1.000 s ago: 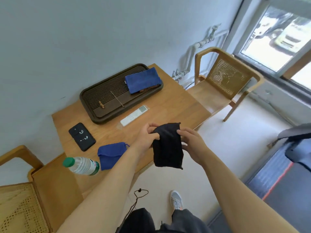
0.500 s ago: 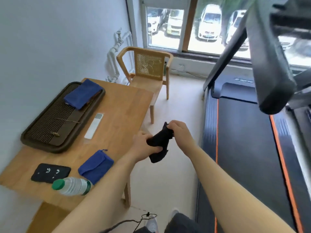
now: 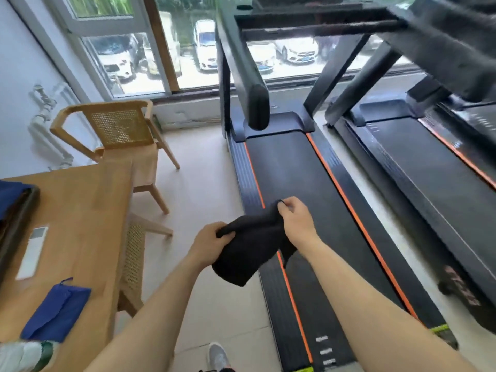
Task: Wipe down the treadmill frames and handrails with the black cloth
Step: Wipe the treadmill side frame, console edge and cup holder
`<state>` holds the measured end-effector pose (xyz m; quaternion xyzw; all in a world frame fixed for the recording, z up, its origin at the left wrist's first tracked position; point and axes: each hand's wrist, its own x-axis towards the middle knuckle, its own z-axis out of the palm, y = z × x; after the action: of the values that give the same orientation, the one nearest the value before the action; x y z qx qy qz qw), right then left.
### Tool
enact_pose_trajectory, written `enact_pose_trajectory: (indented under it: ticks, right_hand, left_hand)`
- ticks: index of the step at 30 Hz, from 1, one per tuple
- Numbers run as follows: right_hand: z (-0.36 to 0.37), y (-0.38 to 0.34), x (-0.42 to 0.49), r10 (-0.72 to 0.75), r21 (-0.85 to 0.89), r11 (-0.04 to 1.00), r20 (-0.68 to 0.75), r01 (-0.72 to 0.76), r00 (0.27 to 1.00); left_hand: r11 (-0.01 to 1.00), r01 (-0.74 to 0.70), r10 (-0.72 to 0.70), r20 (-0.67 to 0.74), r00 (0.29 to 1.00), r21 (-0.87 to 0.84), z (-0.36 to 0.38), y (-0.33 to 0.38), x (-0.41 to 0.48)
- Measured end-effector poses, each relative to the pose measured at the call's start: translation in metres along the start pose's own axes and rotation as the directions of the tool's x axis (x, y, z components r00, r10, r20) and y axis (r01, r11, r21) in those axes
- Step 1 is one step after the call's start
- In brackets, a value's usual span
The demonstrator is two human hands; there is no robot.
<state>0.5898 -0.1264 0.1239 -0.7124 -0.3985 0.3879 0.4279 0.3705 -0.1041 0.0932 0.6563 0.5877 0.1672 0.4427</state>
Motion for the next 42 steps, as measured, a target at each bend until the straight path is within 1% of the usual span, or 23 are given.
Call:
enact_pose_trajectory:
  ticks: [2, 4, 7, 11, 13, 15, 18, 20, 22, 24, 26, 29, 32, 34, 36, 38, 40, 42]
  right_hand:
    - [-0.050, 0.025, -0.010, 0.026, -0.015, 1.000, -0.069, -0.027, 0.997]
    - [-0.100, 0.048, -0.020, 0.052, -0.006, 0.999, -0.092, -0.053, 0.994]
    - [-0.171, 0.065, -0.038, 0.076, 0.013, 0.997, -0.027, -0.076, 0.997]
    - [-0.247, 0.064, -0.057, 0.088, 0.008, 0.996, 0.111, -0.089, 0.990]
    - [-0.272, 0.064, -0.055, 0.095, -0.005, 0.995, 0.138, -0.095, 0.986]
    - [-0.290, 0.064, -0.047, 0.101, -0.001, 0.995, 0.126, -0.102, 0.987]
    - [-0.314, 0.067, -0.033, 0.086, -0.009, 0.996, 0.049, -0.085, 0.995]
    - [-0.331, 0.065, -0.023, 0.081, 0.037, 0.996, -0.033, -0.080, 0.996]
    - [-0.347, 0.059, -0.012, 0.063, 0.080, 0.995, -0.083, -0.057, 0.995]
    - [-0.362, 0.052, 0.006, 0.022, 0.067, 0.998, -0.100, -0.016, 0.995]
    - [-0.377, 0.046, 0.030, -0.024, 0.079, 0.996, -0.075, 0.030, 0.997]
    - [-0.399, 0.035, 0.071, -0.082, 0.132, 0.988, -0.010, 0.083, 0.997]
    - [-0.413, 0.022, 0.114, -0.173, 0.094, 0.982, 0.088, 0.164, 0.981]
    - [-0.416, 0.009, 0.140, -0.227, 0.099, 0.972, 0.166, 0.213, 0.960]
    - [-0.415, -0.010, 0.156, -0.260, 0.099, 0.965, 0.241, 0.243, 0.935]
    - [-0.410, -0.032, 0.164, -0.280, 0.100, 0.960, 0.301, 0.262, 0.912]
    - [-0.398, -0.055, 0.177, -0.304, 0.109, 0.953, 0.338, 0.284, 0.890]
    - [-0.382, -0.075, 0.190, -0.329, 0.129, 0.944, 0.368, 0.302, 0.870]
  left_hand:
    - [0.999, 0.001, 0.000, -0.019, 1.000, 0.032, 0.033, 0.022, -0.002]
    - [0.995, -0.012, 0.015, -0.033, 0.999, 0.099, 0.066, 0.051, -0.009]
    - [0.970, -0.054, 0.072, -0.067, 0.995, 0.235, 0.111, 0.099, -0.023]
    - [0.943, -0.077, 0.112, -0.091, 0.990, 0.324, 0.158, 0.160, -0.035]
    - [0.928, -0.104, 0.139, -0.074, 0.988, 0.358, 0.174, 0.186, -0.038]
    - [0.919, -0.133, 0.169, -0.066, 0.983, 0.370, 0.186, 0.208, -0.036]
    - [0.921, -0.181, 0.183, 0.026, 0.983, 0.344, 0.199, 0.231, -0.025]
    - [0.925, -0.216, 0.186, 0.123, 0.975, 0.311, 0.204, 0.243, -0.013]
    - [0.915, -0.238, 0.185, 0.186, 0.965, 0.325, 0.208, 0.256, -0.003]
    - [0.898, -0.249, 0.171, 0.232, 0.957, 0.363, 0.211, 0.270, 0.008]
    - [0.896, -0.222, 0.140, 0.230, 0.963, 0.384, 0.211, 0.285, 0.020]
    - [0.905, -0.137, 0.083, 0.150, 0.985, 0.402, 0.208, 0.314, 0.038]
    - [0.908, -0.034, 0.035, 0.004, 0.999, 0.417, 0.196, 0.343, 0.053]
    - [0.909, 0.005, 0.051, -0.123, 0.991, 0.418, 0.187, 0.363, 0.054]
    - [0.879, 0.079, 0.050, -0.257, 0.965, 0.470, 0.176, 0.385, 0.046]
    - [0.830, 0.169, 0.039, -0.358, 0.933, 0.531, 0.160, 0.403, 0.036]
    - [0.862, 0.183, 0.048, -0.436, 0.899, 0.473, 0.137, 0.403, 0.037]
    - [0.885, 0.228, 0.027, -0.535, 0.844, 0.406, 0.115, 0.403, 0.038]
